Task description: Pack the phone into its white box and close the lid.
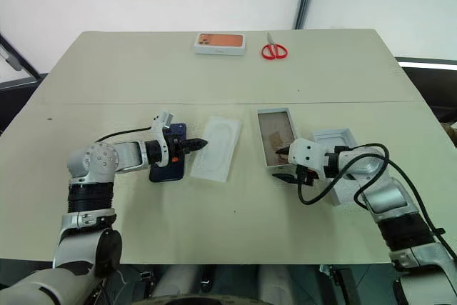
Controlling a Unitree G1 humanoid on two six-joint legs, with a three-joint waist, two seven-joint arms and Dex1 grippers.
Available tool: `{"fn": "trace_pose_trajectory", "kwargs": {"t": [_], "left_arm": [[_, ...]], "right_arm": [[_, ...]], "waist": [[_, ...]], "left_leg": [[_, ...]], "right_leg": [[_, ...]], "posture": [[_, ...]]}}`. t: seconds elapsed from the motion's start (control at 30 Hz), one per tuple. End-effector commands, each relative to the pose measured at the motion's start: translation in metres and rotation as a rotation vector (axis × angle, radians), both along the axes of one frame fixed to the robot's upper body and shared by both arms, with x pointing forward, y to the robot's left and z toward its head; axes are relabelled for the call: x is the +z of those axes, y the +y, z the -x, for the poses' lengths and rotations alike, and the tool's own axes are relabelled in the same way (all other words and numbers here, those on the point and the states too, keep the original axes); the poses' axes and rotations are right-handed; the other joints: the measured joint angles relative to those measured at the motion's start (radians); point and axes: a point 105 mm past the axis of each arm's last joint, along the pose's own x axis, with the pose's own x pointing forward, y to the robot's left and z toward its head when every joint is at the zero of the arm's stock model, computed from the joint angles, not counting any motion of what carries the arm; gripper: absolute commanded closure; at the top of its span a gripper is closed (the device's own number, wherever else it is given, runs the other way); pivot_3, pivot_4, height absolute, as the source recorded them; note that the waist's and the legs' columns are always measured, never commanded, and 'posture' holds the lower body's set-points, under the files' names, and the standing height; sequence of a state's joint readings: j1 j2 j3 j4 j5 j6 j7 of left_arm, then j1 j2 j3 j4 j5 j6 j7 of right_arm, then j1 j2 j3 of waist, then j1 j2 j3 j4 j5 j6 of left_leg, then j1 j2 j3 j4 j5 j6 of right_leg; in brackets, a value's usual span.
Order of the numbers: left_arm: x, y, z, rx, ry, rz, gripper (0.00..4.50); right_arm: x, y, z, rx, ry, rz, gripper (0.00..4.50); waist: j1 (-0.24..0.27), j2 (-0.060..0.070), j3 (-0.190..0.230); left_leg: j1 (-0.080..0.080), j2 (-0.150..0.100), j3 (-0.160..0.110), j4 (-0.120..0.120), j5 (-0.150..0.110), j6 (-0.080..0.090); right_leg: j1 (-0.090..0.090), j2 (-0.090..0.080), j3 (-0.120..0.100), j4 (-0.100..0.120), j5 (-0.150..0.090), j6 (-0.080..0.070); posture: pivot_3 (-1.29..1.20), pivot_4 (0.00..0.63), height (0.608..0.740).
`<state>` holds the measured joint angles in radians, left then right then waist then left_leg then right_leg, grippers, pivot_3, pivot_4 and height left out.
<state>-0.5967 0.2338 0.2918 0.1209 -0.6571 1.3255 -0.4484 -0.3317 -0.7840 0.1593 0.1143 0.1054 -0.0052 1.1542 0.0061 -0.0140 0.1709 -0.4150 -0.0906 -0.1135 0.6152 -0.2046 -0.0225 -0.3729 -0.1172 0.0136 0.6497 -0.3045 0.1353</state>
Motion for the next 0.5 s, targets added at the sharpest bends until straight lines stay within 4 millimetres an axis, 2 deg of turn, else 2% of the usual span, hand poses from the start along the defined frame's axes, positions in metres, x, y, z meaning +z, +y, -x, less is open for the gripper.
{"fn": "trace_pose_trajectory", "kwargs": {"t": [0.03, 0.07, 0.1, 0.23, 0.37, 0.5], "left_arm": [[0.023, 0.003, -0.005, 0.03, -0.079, 0.035, 4.5], [0.025, 0.004, -0.006, 0.041, -0.077, 0.048, 4.5], [0.033, 0.005, -0.01, 0.061, -0.09, 0.083, 4.5], [0.047, 0.006, -0.013, 0.079, -0.091, 0.147, 4.5], [0.059, 0.004, -0.017, 0.081, -0.09, 0.186, 4.5], [0.056, 0.001, -0.016, 0.076, -0.075, 0.188, 4.5]], "right_arm": [[0.002, 0.004, 0.001, 0.047, 0.015, 0.007, 3.48], [0.002, 0.005, 0.002, 0.055, 0.019, 0.004, 4.08], [0.003, 0.01, 0.003, 0.067, 0.019, -0.012, 4.46], [0.005, 0.025, 0.004, 0.088, 0.011, -0.04, 4.46], [0.017, 0.075, 0.018, 0.145, -0.002, -0.173, 4.46], [0.013, 0.096, 0.025, 0.142, 0.006, -0.193, 4.46]], "waist": [[0.0, 0.0, 0.0], [0.0, 0.0, 0.0], [0.0, 0.0, 0.0], [0.0, -0.001, 0.001], [-0.013, -0.001, 0.001], [-0.017, -0.001, 0.001]], "left_leg": [[0.0, 0.0, 0.0, 0.0, 0.0, 0.0], [0.0, 0.0, 0.0, 0.0, 0.0, 0.0], [0.0, 0.0, 0.0, 0.0, 0.0, 0.0], [0.0, 0.0, -0.001, 0.0, 0.0, -0.001], [0.0, 0.0, -0.001, -0.001, 0.002, -0.004], [0.0, 0.0, -0.001, -0.001, 0.003, -0.005]], "right_leg": [[0.0, 0.0, 0.0, 0.0, 0.0, 0.0], [0.0, 0.0, 0.0, 0.0, 0.0, 0.0], [0.0, 0.0, 0.0, 0.0, 0.0, 0.0], [0.0, 0.0, 0.0, 0.0, 0.0, 0.0], [-0.001, 0.001, 0.0, 0.0, 0.0, 0.0], [-0.001, 0.0, 0.0, 0.001, 0.0, 0.0]], "posture": [[0.0, 0.15, 0.74], [0.0, 0.15, 0.74], [0.0, 0.15, 0.74], [0.0, 0.15, 0.74], [0.0, 0.15, 0.74], [0.0, 0.15, 0.74]]}}
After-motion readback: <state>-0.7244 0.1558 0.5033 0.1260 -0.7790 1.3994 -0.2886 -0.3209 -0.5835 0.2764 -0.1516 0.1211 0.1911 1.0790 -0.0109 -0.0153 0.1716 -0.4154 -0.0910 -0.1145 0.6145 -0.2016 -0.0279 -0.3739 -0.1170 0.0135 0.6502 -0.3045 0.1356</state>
